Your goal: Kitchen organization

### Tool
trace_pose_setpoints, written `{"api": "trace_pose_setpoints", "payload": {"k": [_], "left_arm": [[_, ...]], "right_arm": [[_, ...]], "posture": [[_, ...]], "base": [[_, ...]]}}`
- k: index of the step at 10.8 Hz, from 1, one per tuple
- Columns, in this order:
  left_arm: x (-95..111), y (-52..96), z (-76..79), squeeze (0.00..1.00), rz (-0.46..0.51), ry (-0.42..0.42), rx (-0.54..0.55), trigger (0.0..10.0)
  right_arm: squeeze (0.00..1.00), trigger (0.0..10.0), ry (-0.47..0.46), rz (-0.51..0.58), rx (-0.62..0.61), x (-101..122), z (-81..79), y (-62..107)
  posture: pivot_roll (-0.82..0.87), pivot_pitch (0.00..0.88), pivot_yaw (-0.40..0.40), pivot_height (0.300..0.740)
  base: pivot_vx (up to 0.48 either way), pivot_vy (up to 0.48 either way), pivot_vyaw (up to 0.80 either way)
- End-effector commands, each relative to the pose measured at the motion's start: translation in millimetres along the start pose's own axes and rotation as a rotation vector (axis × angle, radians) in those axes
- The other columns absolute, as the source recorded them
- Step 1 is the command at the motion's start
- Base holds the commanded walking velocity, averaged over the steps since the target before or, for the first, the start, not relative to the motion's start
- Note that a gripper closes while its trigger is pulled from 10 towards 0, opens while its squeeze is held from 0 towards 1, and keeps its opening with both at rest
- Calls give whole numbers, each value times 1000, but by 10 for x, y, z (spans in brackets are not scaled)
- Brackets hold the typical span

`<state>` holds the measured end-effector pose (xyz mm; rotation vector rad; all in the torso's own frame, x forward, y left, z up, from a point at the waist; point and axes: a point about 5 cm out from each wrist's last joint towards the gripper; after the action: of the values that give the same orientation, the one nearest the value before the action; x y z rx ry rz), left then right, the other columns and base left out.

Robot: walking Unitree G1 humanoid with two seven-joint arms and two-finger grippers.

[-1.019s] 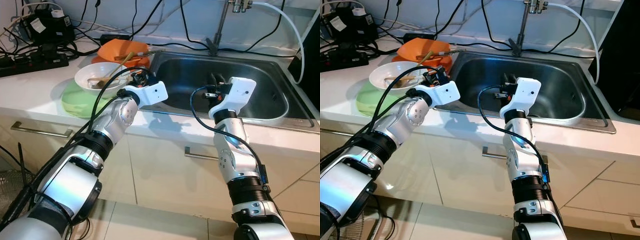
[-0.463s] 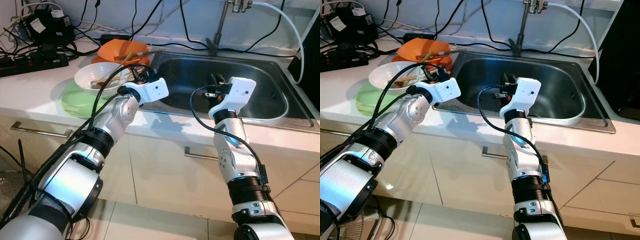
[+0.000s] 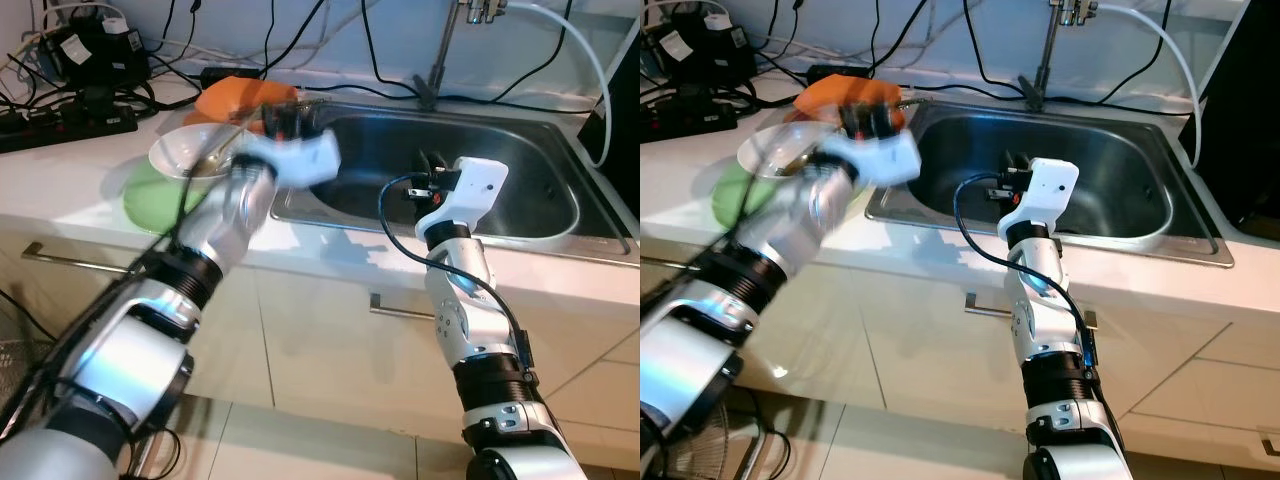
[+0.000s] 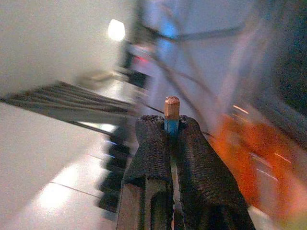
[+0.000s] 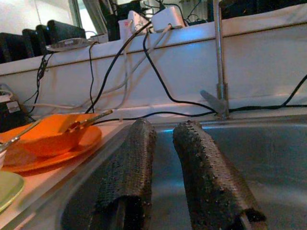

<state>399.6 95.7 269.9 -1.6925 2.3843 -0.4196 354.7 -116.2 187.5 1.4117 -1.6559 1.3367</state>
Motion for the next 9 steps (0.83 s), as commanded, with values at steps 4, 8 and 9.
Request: {"api": "trace_pose_setpoints", "payload": {"k": [4, 8, 9], "left_arm": [[475, 61, -546, 0, 278, 525, 275, 10000], [673, 166, -382, 0, 383, 1163, 88, 10000], [673, 194, -373, 0, 399, 1251, 68, 10000]], "right_arm": [[608, 10000, -7, 6, 13, -2, -20, -10], [1000, 10000, 160, 38, 85, 60, -43, -1], [1000, 10000, 173, 33, 101, 59, -42, 2]], "posture": [[157, 0, -12, 740], [148, 0, -6, 740], [148, 0, -8, 740]], "base": [[0, 0, 0], [0, 0, 0], [0, 0, 0]]}}
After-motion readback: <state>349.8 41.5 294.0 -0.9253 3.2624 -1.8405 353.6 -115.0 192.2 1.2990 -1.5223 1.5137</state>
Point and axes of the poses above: a point about 5 cm out from each wrist's last joint towards the gripper, its own y axis pointing back from the gripper into the wrist, its own x axis along the axis of the wrist's last joint, z = x × y, and after that the axes turned 9 degrees about -y, right-handed
